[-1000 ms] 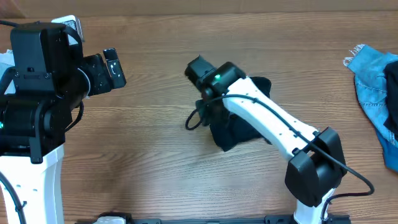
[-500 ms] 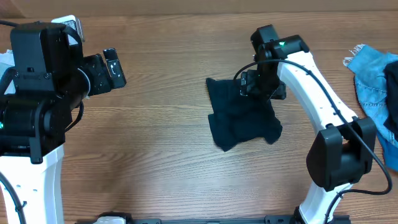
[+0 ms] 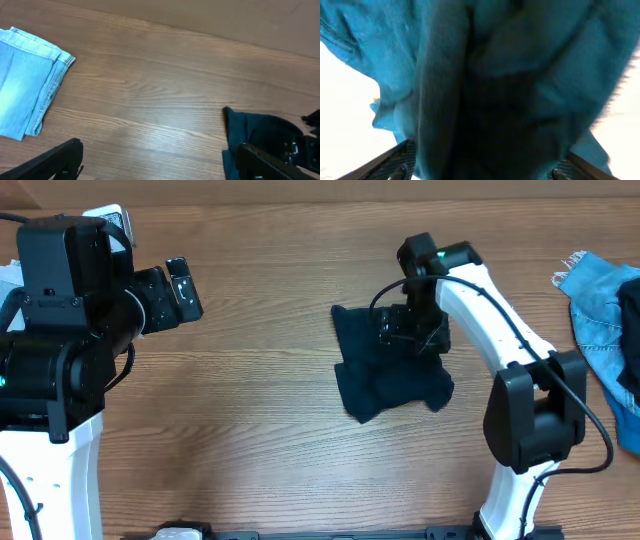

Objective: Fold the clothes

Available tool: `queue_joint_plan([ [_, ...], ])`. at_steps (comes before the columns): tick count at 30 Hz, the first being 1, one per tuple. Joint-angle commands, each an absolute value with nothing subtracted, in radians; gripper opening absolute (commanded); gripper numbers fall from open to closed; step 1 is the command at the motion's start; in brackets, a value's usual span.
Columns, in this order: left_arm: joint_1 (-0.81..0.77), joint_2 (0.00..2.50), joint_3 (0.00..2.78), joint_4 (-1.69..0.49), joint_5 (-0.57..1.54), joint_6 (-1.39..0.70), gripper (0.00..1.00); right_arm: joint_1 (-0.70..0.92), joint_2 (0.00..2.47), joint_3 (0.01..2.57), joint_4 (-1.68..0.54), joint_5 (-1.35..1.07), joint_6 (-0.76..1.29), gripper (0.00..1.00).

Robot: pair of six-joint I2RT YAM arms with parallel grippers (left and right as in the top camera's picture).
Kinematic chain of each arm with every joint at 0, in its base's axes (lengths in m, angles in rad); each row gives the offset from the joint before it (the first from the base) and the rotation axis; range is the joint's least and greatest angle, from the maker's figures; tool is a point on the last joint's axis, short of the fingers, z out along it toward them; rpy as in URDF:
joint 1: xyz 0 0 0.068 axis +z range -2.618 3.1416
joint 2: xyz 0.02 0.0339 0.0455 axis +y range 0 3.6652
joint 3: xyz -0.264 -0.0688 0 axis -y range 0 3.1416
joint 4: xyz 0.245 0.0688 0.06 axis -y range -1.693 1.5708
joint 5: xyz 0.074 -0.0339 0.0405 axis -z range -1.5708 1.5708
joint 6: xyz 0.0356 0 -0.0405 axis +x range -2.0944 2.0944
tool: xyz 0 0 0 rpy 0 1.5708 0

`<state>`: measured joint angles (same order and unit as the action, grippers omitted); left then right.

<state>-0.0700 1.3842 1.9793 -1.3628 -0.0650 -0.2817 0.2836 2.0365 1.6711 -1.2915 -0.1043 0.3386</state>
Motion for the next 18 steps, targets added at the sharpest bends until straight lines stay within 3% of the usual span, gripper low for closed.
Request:
queue_joint_plan([
  [1,-0.066,1.386,1.983,-1.362,-0.078,-0.285,1.00,0.302,2.038,1.643,-1.216,-0.130,0.365,0.63],
  [2,-0.066,1.386,1.983,-1.361,-0.078,-0.285,1.00,0.303,2.038,1.643,-1.176,-0.134,0.368,0.49],
  [11,-0.066,1.386,1.983,-1.362,-0.078,-0.285,1.00,0.376,2.038,1.643,-0.987,-0.231,0.360,0.08],
  [18,-0.066,1.386,1.983,-1.362,-0.078,-0.285,1.00,0.437,2.038,1.643,-0.815,-0.245,0.369,0.08],
])
